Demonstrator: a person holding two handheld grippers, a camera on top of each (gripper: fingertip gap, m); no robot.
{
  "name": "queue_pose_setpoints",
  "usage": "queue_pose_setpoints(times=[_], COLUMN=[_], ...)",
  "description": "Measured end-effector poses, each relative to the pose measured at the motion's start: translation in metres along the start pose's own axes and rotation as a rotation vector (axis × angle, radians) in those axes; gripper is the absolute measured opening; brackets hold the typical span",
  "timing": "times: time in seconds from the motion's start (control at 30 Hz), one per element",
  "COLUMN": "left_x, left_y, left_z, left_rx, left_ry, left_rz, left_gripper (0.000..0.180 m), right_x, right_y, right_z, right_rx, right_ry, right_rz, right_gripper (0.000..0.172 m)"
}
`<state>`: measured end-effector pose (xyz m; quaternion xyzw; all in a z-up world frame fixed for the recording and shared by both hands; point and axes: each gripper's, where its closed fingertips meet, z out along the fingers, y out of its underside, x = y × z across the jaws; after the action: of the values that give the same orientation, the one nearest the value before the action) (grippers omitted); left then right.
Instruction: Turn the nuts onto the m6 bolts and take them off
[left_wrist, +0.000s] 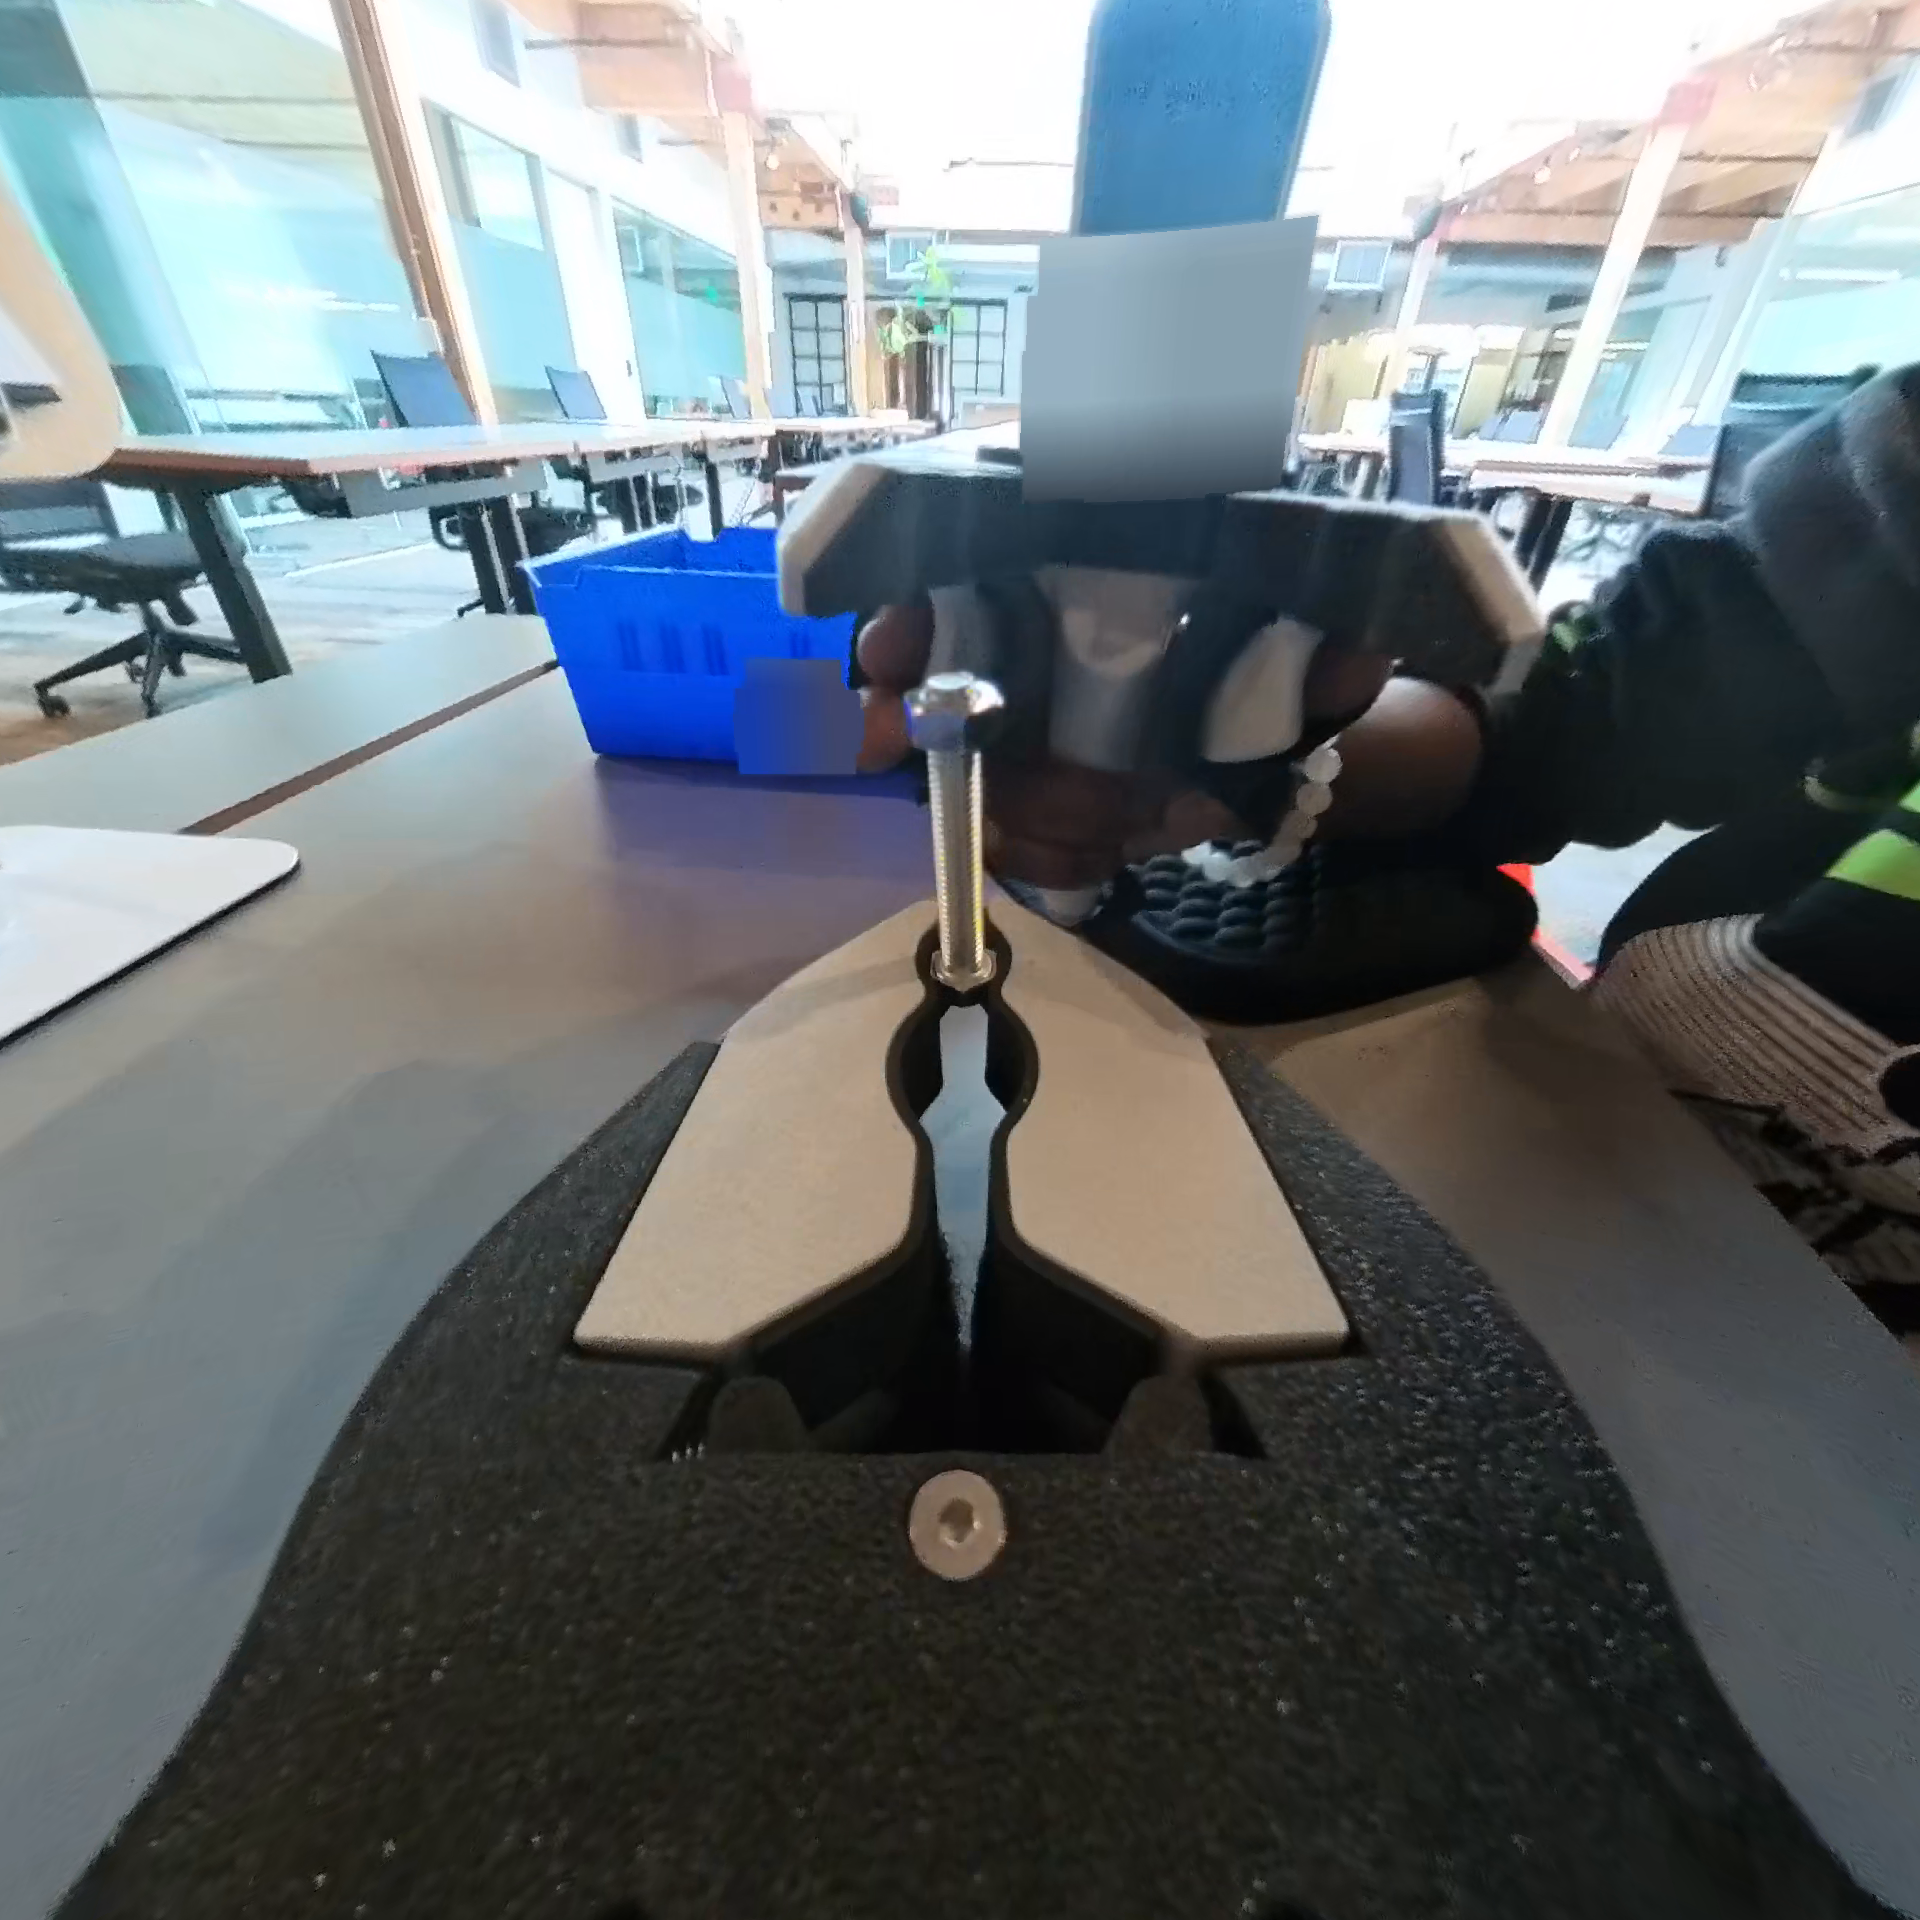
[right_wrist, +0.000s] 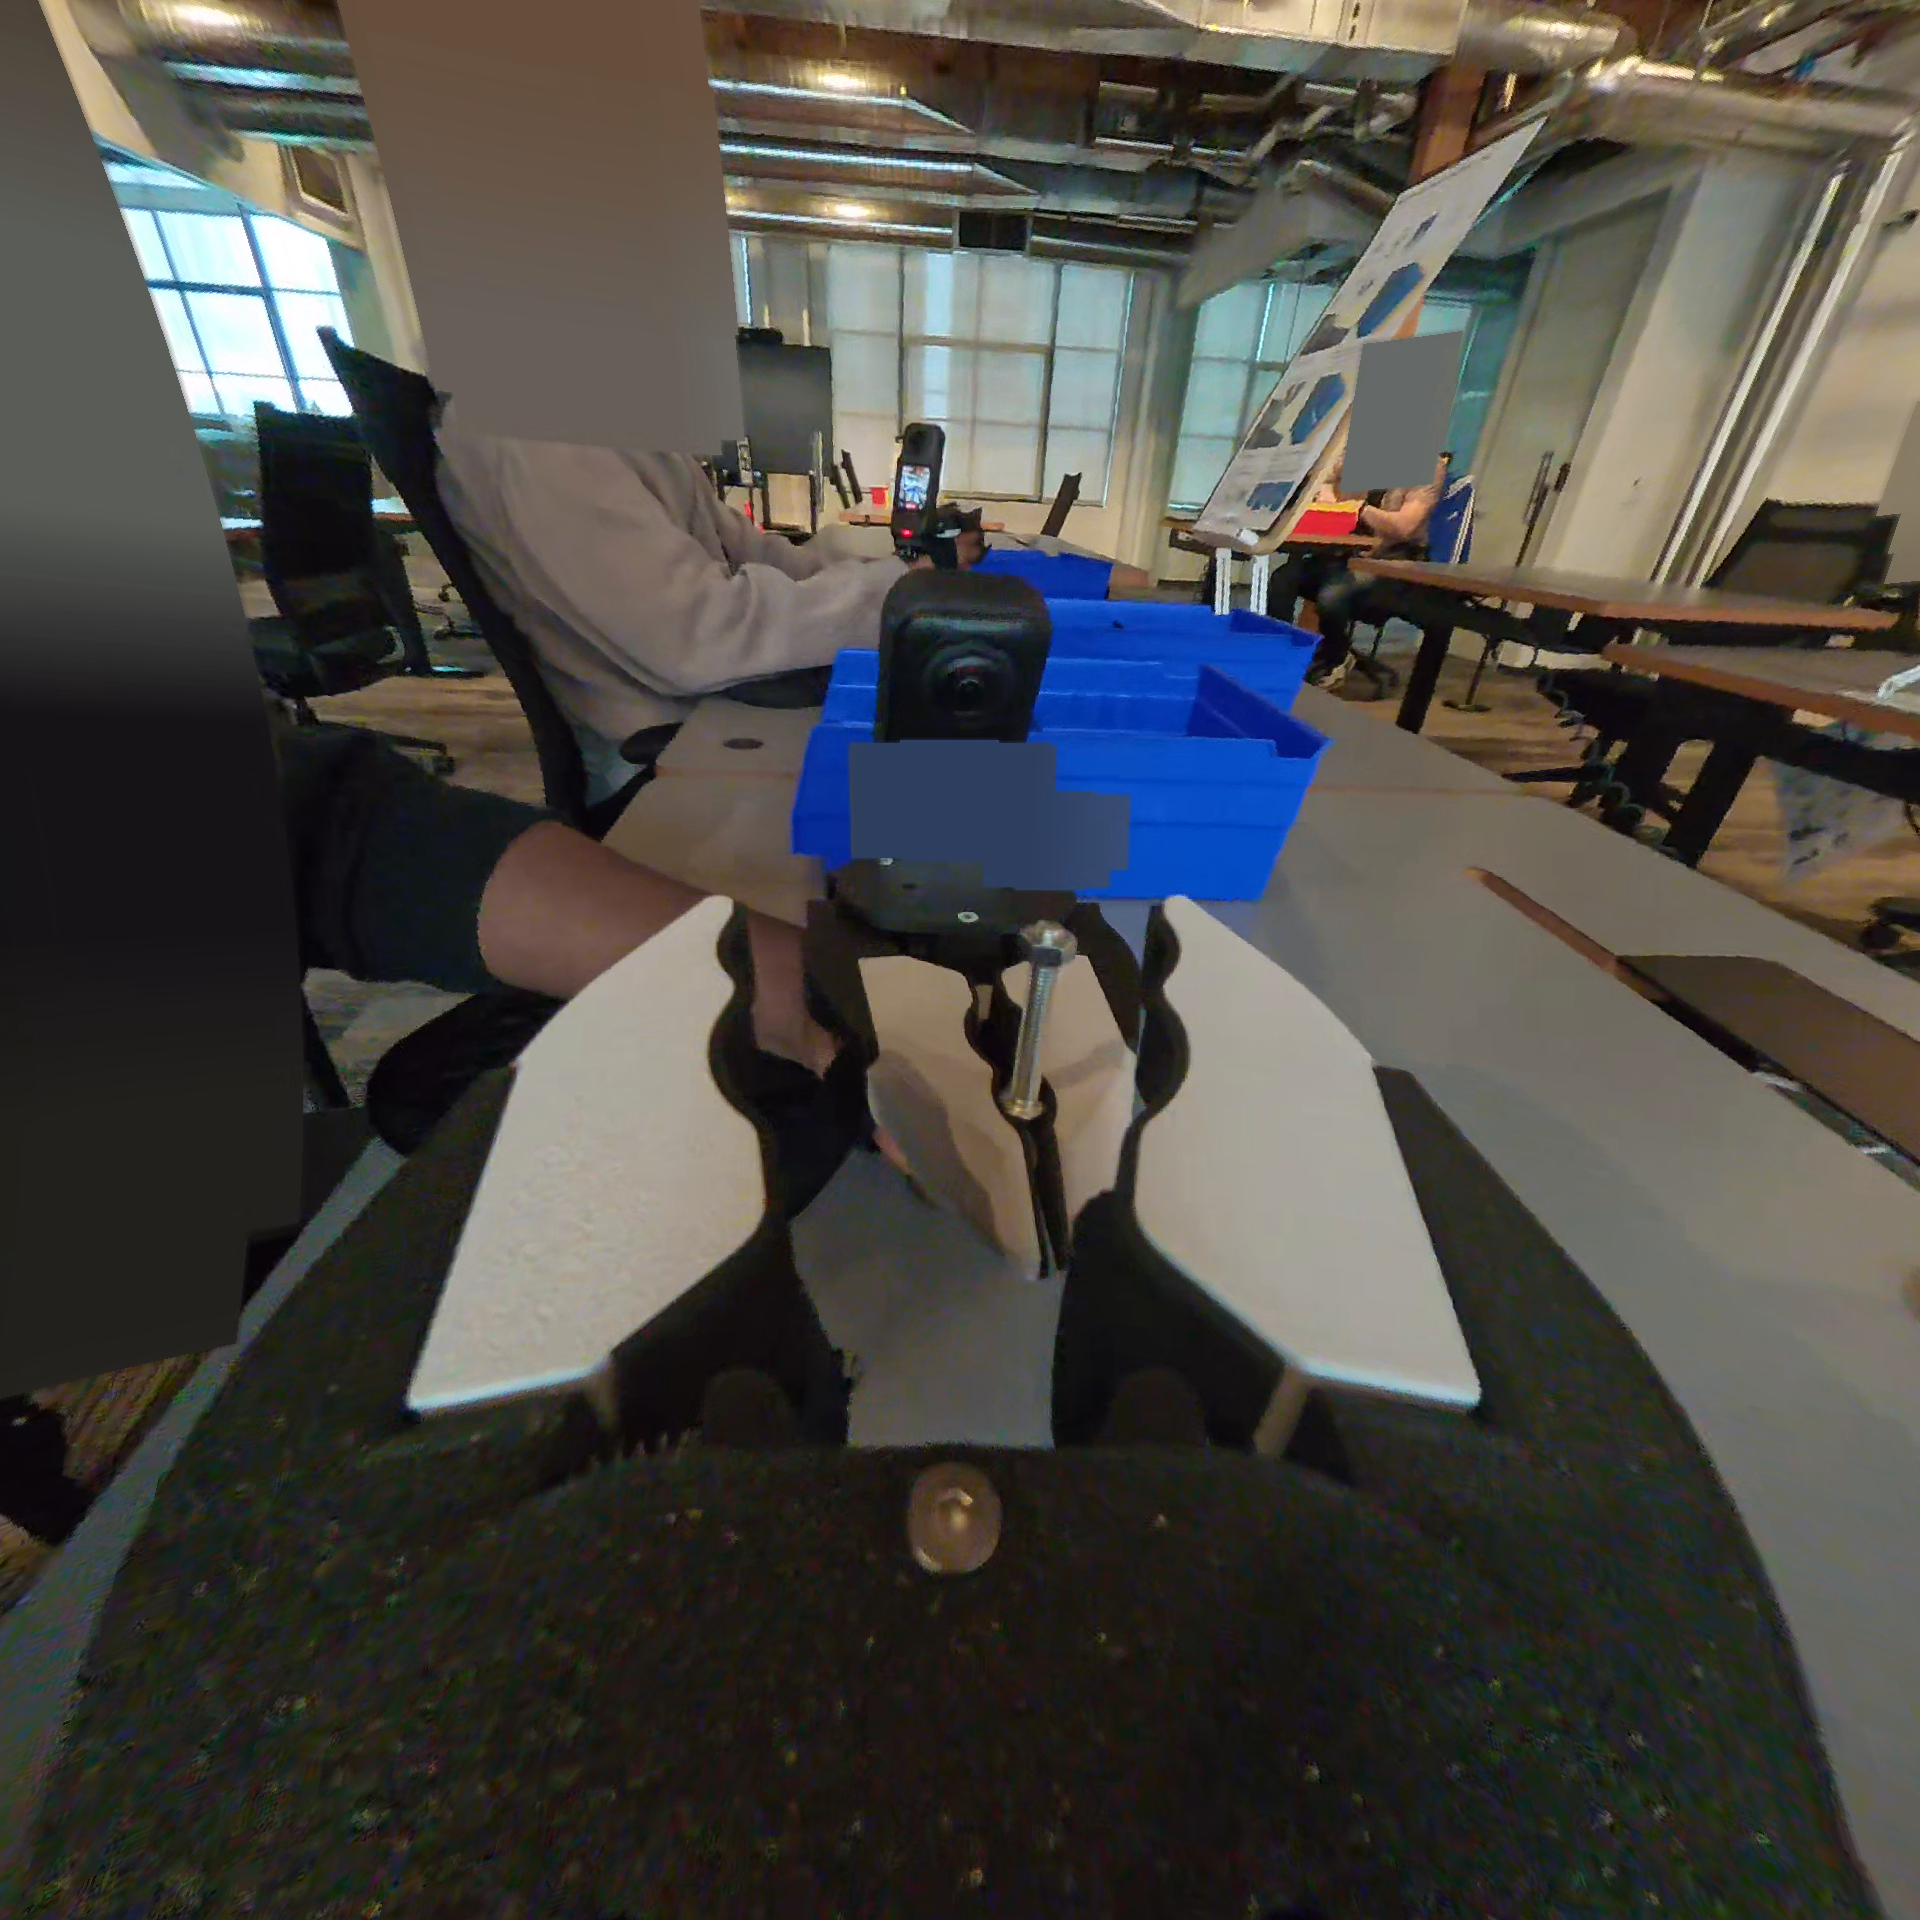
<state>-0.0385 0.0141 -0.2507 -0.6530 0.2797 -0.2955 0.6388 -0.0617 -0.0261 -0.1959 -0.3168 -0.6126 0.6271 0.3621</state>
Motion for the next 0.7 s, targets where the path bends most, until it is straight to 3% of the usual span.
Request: queue_pose_setpoints(times=[0.1, 0.27, 0.33, 0.43, 0.5, 0.63, 0.7], left_x=[0.000, -0.005, -0.005, -0.008, -0.009, -0.006, -0.006], left_y=[0.004, 0.004, 0.005, 0.004, 0.004, 0.007, 0.007], left_z=[0.003, 0.002, 0.003, 0.002, 0.001, 0.003, 0.003], left_rx=[-0.037, -0.033, -0.037, -0.035, -0.035, -0.057, -0.056], left_ry=[-0.005, -0.022, -0.024, -0.034, -0.036, -0.032, -0.034], left_rz=[-0.007, -0.038, -0.038, -0.054, -0.056, -0.036, -0.037], left_gripper=[0.003, 0.003, 0.003, 0.003, 0.003, 0.003, 0.003], right_x=[0.003, 0.004, 0.003, 0.005, 0.009, 0.014, 0.011], right_y=[0.009, 0.012, 0.010, 0.006, 0.000, 0.009, 0.017], right_z=[0.002, 0.001, -0.001, -0.008, -0.011, -0.005, -0.002], right_rx=[-0.048, -0.066, -0.057, -0.033, 0.004, -0.032, -0.083], right_ry=[0.004, -0.001, -0.008, 0.008, 0.031, 0.052, 0.035], right_rz=[0.036, 0.032, 0.034, -0.011, -0.005, 0.021, 0.016], right_gripper=[0.077, 0.064, 0.051, 0.013, 0.014, 0.053, 0.052])
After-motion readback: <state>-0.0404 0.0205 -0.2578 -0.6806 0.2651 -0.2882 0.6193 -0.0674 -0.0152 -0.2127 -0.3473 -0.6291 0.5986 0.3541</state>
